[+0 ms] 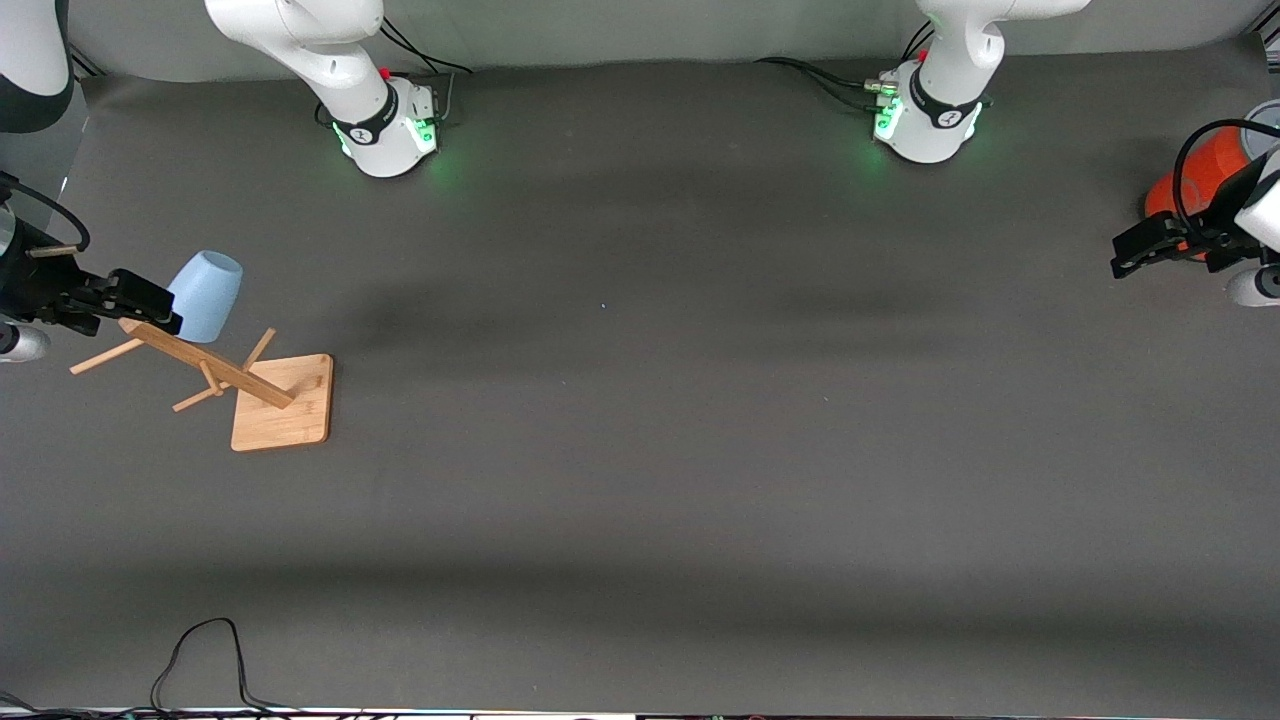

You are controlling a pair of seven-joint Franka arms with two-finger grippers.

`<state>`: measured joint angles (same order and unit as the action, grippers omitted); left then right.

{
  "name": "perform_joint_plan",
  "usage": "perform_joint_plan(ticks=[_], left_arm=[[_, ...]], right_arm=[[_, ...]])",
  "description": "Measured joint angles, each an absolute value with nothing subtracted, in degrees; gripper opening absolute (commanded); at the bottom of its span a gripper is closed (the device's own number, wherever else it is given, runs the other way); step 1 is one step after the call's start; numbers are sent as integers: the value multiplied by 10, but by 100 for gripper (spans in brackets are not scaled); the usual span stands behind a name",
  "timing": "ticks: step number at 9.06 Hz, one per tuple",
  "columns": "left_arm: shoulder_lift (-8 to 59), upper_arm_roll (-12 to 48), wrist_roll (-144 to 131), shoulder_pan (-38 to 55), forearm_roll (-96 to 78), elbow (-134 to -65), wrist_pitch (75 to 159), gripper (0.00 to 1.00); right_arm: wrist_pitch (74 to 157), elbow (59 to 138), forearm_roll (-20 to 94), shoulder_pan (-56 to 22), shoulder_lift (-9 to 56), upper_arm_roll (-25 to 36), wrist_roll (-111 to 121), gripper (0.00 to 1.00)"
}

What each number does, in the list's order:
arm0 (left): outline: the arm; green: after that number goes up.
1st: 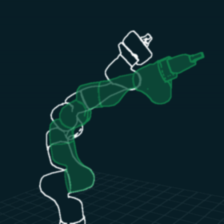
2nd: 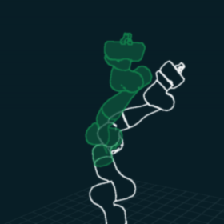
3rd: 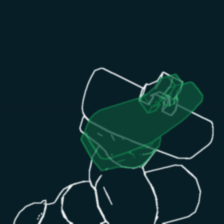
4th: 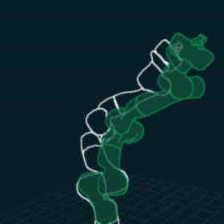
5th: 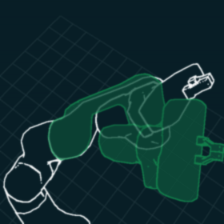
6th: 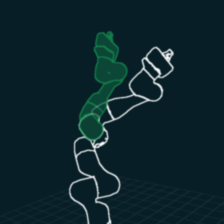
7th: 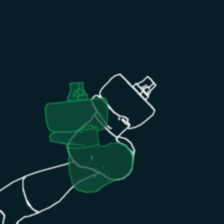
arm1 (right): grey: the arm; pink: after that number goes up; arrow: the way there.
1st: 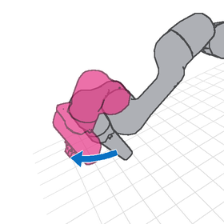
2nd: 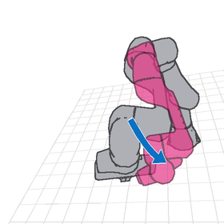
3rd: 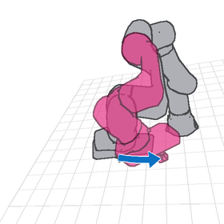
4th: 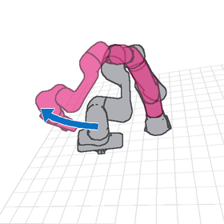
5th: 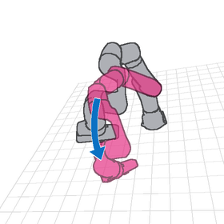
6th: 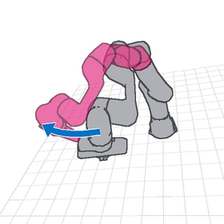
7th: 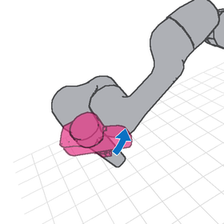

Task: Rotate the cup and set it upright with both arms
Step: 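Close the right gripper on the blue cup hanging on the peg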

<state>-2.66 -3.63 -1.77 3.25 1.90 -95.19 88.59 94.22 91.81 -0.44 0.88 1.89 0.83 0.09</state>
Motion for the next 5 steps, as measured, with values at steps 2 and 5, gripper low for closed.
perform_joint_plan(ticks=[2,5], left_arm=[[-27,-42,-16,39,19,-952,885,100],[-27,-43,-12,41,19,-952,878,100]], right_arm=[[942,918,-4,9,19,8,1,100],[942,918,-4,9,19,8,1,100]])
